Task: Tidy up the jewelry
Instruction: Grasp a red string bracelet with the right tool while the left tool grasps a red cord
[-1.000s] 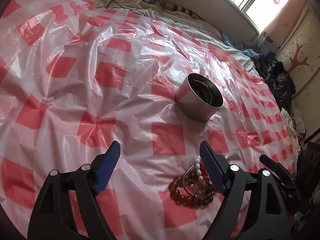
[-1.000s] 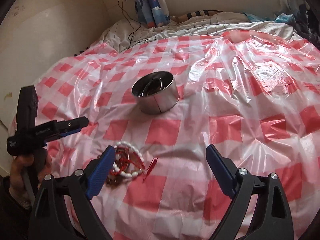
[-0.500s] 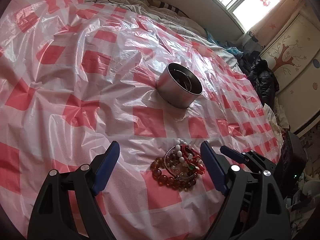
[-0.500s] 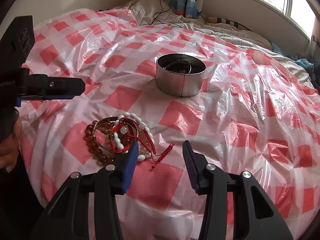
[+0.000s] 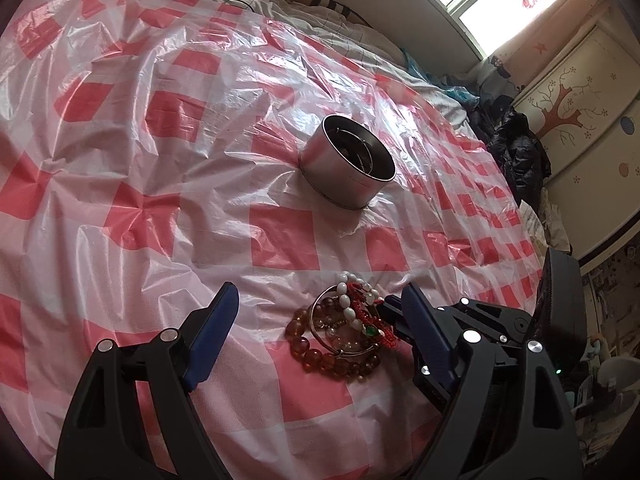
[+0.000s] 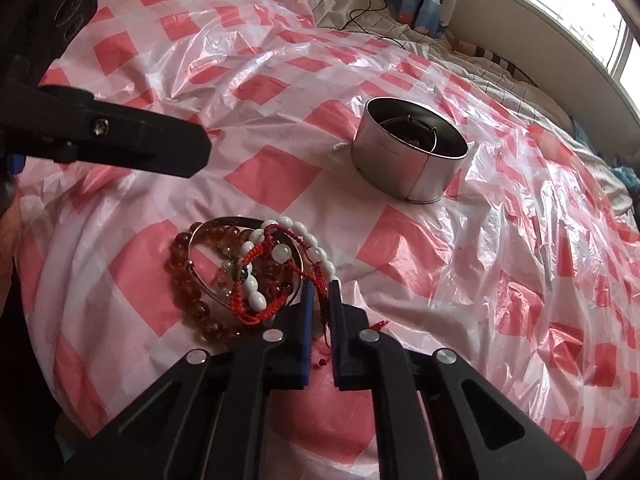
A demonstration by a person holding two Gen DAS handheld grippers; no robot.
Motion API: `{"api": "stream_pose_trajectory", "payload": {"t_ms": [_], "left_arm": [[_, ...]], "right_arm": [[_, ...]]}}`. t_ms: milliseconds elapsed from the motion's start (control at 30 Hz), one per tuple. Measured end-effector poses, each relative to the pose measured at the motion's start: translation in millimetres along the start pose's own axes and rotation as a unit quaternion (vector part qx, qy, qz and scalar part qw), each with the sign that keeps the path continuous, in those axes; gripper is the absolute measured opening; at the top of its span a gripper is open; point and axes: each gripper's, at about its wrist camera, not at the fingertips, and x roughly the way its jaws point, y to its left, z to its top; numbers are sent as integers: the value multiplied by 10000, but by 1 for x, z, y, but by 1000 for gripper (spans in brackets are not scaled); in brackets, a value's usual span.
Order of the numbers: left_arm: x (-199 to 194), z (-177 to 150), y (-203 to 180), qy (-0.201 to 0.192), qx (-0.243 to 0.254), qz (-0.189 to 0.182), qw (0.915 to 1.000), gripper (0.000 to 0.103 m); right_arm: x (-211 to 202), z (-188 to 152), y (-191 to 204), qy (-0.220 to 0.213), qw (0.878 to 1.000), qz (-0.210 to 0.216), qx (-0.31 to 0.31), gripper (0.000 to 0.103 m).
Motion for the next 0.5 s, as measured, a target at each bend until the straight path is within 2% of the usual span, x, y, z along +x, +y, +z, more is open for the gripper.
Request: {"api": "stream_pose_trajectory", "payload": {"t_ms": [67, 133, 233, 300, 400, 433, 467, 500], "left_arm": [[-1, 1, 5, 12, -135, -104, 9999, 80], [1, 0, 2, 58, -61, -125, 9999, 80], [4, -7, -19, 82, 571, -42, 9983, 80], [8, -16, -40, 144, 1173, 8, 9930, 80], [14, -28, -64, 172, 1910, 218, 9812, 80], [17, -32, -69, 176, 2117, 317, 9767, 80], [17, -34, -74, 147, 2262, 423, 9730, 80], [18, -37, -79, 73, 2462, 560, 9676, 80]], "right_arm": [[-6, 0, -17, -87, 9978, 383, 539, 5], [-10, -2, -32, -146, 9918, 709, 1052, 5], [-12, -5, -56, -209, 9763, 1164, 1811, 5], [-14, -9, -68, -250, 9673, 1312, 2155, 5], [-12, -11, -74, -151, 9597, 1537, 2348, 7], [-12, -13, -76, -112, 9552, 1651, 2455, 14], [-13, -15, -78, -120, 9524, 1671, 2549, 45], [-16, -18, -81, -187, 9498, 1613, 2675, 68]]}}
